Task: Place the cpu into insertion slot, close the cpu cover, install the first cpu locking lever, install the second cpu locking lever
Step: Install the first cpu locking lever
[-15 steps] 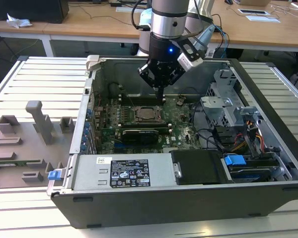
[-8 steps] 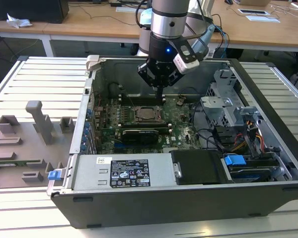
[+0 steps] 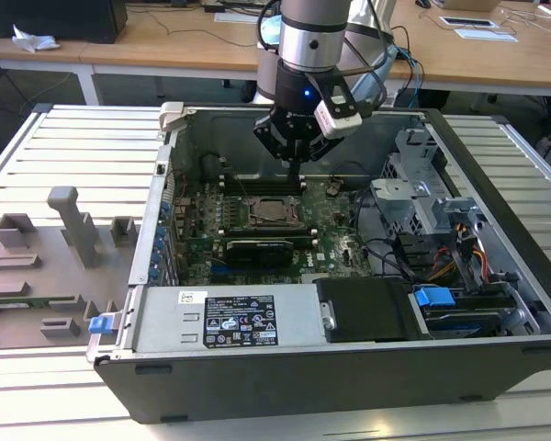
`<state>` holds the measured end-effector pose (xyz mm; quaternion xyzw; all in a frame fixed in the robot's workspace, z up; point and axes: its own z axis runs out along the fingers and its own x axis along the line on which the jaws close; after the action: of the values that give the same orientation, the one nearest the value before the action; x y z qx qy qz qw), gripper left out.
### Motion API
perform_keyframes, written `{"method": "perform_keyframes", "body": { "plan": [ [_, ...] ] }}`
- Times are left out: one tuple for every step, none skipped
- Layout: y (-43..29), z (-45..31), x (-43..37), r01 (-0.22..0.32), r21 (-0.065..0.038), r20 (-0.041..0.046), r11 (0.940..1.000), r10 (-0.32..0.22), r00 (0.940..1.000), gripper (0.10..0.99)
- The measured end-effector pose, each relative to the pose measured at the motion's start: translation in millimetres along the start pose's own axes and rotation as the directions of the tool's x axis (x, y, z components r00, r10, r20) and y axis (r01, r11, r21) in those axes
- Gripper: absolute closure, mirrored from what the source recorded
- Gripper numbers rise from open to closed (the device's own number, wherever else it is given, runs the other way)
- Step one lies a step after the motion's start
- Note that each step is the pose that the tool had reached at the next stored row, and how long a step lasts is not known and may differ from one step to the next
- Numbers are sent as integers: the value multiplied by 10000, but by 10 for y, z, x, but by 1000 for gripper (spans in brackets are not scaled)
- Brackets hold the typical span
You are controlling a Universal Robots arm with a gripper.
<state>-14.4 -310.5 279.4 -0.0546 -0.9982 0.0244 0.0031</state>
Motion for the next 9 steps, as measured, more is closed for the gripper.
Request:
{"method": "perform_keyframes", "body": {
  "plan": [
    [0,0,0,-46,0,-2,10000,46,10000,980],
    [0,0,0,-47,-1,-2,10000,47,10000,980],
    [0,0,0,-49,-1,-3,10000,49,10000,980],
    [0,0,0,-49,0,-3,10000,49,10000,980],
    [0,0,1,-49,-2,-2,10000,49,10000,980],
    [-1,1,8,-48,-25,-6,10000,48,10000,980],
    [-3,1,25,-47,-74,-10,10000,47,10000,980],
    [-6,1,53,-47,-142,-18,9999,47,10000,980],
    [-9,1,87,-48,-234,-28,9997,48,10000,980]
  ]
}}
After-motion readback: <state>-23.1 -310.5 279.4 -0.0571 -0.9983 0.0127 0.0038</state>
